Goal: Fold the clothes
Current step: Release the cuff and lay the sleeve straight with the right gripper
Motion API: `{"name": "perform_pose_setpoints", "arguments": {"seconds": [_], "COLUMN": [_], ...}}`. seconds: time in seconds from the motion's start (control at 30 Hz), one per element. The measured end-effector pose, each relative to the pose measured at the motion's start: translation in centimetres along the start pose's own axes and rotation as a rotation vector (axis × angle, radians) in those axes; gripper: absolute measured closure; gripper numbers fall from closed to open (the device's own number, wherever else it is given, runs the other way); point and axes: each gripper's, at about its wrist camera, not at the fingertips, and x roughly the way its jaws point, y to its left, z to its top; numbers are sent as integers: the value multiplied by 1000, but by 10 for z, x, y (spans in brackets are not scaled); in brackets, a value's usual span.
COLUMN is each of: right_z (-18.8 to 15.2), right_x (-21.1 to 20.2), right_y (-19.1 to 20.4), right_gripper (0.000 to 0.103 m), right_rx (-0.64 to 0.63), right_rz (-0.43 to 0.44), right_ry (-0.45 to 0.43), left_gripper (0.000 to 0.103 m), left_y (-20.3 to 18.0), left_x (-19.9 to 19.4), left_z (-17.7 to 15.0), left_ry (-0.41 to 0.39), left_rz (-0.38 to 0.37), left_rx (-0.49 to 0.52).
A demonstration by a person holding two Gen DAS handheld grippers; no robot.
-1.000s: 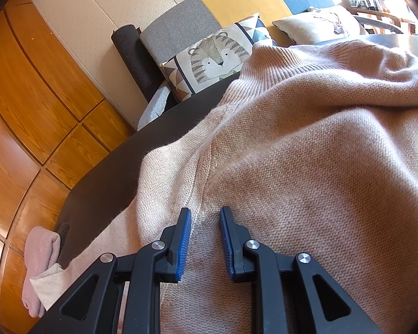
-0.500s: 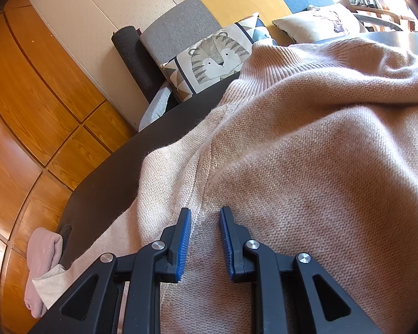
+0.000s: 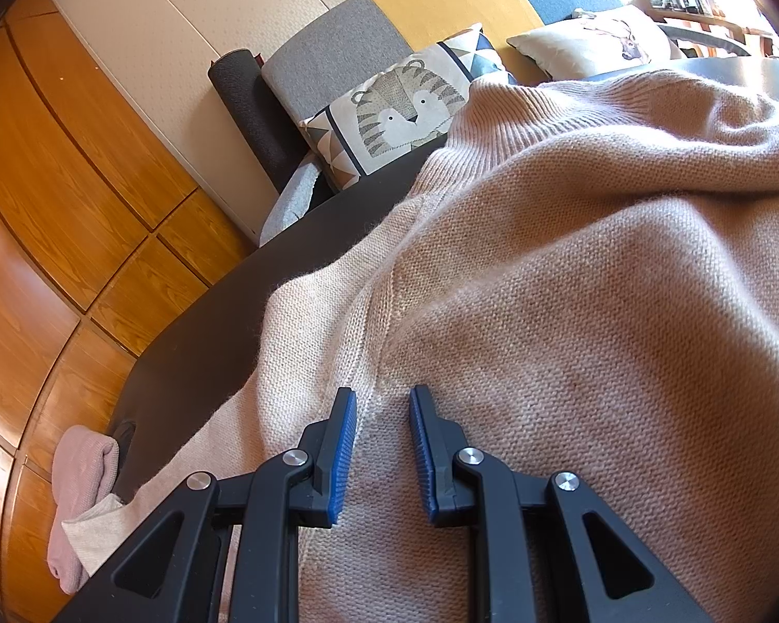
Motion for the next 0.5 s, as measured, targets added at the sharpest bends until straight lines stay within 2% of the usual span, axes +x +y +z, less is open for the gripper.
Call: {"name": "perform_pose_setpoints", "arguments": {"seconds": [0.1,0.17,0.23,0.4,0.5], "right_z": [-10,-14,-18,-27,-34], "right_x": [11,24,41,57,65], "right_y": [43,49,38,-14,-34], "right_gripper": [69,69,69,68,68], "right_rx": [-85,-82,-37,76,111], "right_rz": [22,-5,-33,-109,-95], "right_ry": [44,79,122,146,162], "left_gripper": [82,82,82,82,83], "left_y": [0,0,1,1,1], "left_x": [0,0,0,0,0], "left_z": [0,0,0,-1,0], "left_ry": [1,1,0,0,0], "left_rz": [-5,-4,-5,-3,-2], "left_rx": [-4,-4,-4,-4,-2]}}
